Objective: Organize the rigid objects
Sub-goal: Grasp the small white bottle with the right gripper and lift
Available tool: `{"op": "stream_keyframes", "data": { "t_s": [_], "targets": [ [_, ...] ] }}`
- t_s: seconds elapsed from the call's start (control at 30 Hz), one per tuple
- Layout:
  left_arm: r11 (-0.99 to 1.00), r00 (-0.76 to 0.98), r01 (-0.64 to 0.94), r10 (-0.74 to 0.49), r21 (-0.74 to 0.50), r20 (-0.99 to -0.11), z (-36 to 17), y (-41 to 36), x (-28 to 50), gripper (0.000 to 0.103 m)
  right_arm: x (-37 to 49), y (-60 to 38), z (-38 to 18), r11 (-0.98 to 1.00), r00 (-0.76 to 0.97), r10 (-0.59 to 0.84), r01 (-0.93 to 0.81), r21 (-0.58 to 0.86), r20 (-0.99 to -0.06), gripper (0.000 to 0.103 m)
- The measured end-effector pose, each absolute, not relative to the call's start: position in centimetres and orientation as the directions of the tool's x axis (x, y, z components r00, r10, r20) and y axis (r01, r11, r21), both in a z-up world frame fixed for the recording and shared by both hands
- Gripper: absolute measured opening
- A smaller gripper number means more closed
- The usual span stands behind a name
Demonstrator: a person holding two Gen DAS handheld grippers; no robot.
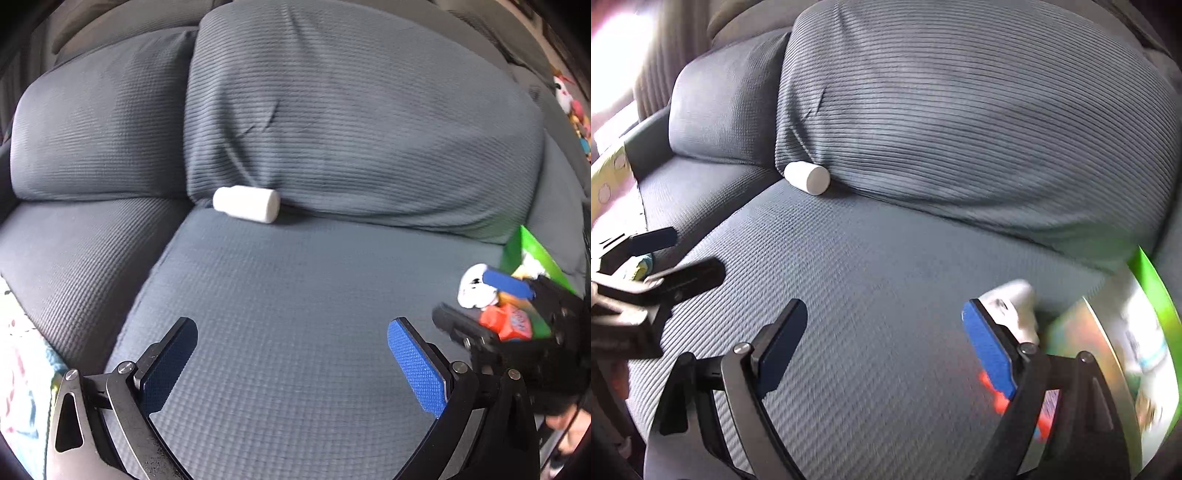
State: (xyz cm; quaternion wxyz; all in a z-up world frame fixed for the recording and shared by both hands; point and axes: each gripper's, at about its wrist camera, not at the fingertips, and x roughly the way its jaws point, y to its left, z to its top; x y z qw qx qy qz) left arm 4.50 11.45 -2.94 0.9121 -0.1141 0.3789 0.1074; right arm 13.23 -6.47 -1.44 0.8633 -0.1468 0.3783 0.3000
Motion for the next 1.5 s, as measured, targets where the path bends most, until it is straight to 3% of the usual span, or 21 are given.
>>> {"op": "stream_keyframes", "data": {
  "t_s": [0.4,0.77,0.83,0.87,0.9,0.97,1.2,1.5],
  "targets": [
    [0.921,0.653,-0.358,0.13,-0.153,-0.746,-4.5,17.2,3.9,0.103,20.2,7.4,-2.5,0.615,0.411,0.537,-0.788,0.009,-0.737,0.086],
    [0.911,0.627,-0.37,0.099,-0.184,-0.773,-5.9,18.8,4.7,0.103,24.7,18.7,-6.2,0.55,0.356,0.459,-0.834,-0.054,-0.814,0.083],
    [0.911,0.625,-0.368,0.094,-0.186,-0.775,-6.0,18.9,4.9,0.103,24.5,19.8,-6.8,0.527,0.35,0.443,-0.847,-0.077,-0.825,0.078],
    [0.91,0.624,-0.369,0.093,-0.188,-0.776,-6.1,18.9,4.7,0.103,24.4,20.4,-7.1,0.514,0.353,0.431,-0.852,-0.095,-0.831,0.067],
    [0.909,0.623,-0.37,0.092,-0.19,-0.777,-6.0,18.9,4.6,0.103,24.1,21.1,-7.6,0.497,0.339,0.418,-0.862,-0.1,-0.843,0.049],
    [0.906,0.624,-0.376,0.091,-0.196,-0.776,-6.0,19.1,4.5,0.103,23.7,21.7,-8.1,0.48,0.328,0.406,-0.871,-0.106,-0.853,0.045],
    [0.904,0.638,-0.364,0.068,-0.222,-0.767,-5.4,19.0,4.0,0.103,20.4,18.9,-6.1,0.5,0.309,0.474,-0.865,-0.037,-0.825,0.044],
    [0.949,0.667,-0.08,-0.175,-0.303,-0.724,-3.0,11.1,2.0,0.103,14.0,3.1,-2.2,0.635,0.383,0.445,-0.773,-0.017,-0.81,0.044]
  ]
}}
